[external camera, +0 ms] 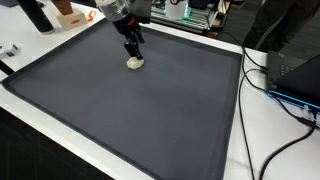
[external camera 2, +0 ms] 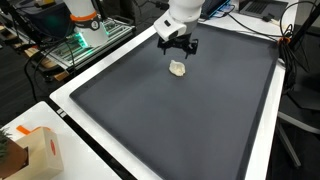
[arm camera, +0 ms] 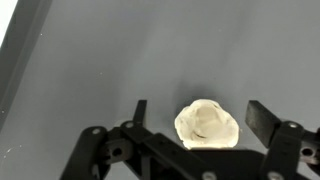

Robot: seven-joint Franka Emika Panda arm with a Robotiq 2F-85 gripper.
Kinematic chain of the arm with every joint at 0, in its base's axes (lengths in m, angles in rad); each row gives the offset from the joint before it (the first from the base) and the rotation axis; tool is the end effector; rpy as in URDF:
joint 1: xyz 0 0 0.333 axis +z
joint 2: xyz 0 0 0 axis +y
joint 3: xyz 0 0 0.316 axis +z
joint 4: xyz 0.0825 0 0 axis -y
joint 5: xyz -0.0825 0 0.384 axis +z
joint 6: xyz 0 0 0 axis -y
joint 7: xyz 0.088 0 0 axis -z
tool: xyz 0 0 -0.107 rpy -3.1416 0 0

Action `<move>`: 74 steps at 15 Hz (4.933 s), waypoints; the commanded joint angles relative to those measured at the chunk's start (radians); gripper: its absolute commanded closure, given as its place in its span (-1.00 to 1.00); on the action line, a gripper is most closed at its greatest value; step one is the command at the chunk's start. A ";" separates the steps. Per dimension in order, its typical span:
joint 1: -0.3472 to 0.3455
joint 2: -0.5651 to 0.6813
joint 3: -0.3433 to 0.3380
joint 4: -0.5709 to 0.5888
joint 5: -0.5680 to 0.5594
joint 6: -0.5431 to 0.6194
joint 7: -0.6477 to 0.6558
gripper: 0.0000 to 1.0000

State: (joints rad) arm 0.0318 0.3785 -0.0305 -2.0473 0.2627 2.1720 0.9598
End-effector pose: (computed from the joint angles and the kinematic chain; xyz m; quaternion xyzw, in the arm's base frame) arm 0.5670 0.0109 0.2357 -0.8332 0.5308 0.1534 0.0239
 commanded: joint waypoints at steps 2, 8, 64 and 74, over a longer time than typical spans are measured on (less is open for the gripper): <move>0.002 0.044 -0.009 0.021 0.013 0.034 0.000 -1.00; 0.005 0.070 -0.014 0.020 0.006 0.113 0.002 -1.00; -0.221 -0.220 -0.070 -0.197 0.473 -0.022 -1.056 -1.00; -0.282 -0.071 -0.099 -0.172 0.599 -0.104 -1.220 -1.00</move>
State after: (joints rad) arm -0.2317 0.2618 -0.1208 -2.2358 0.8202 2.1093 -0.2148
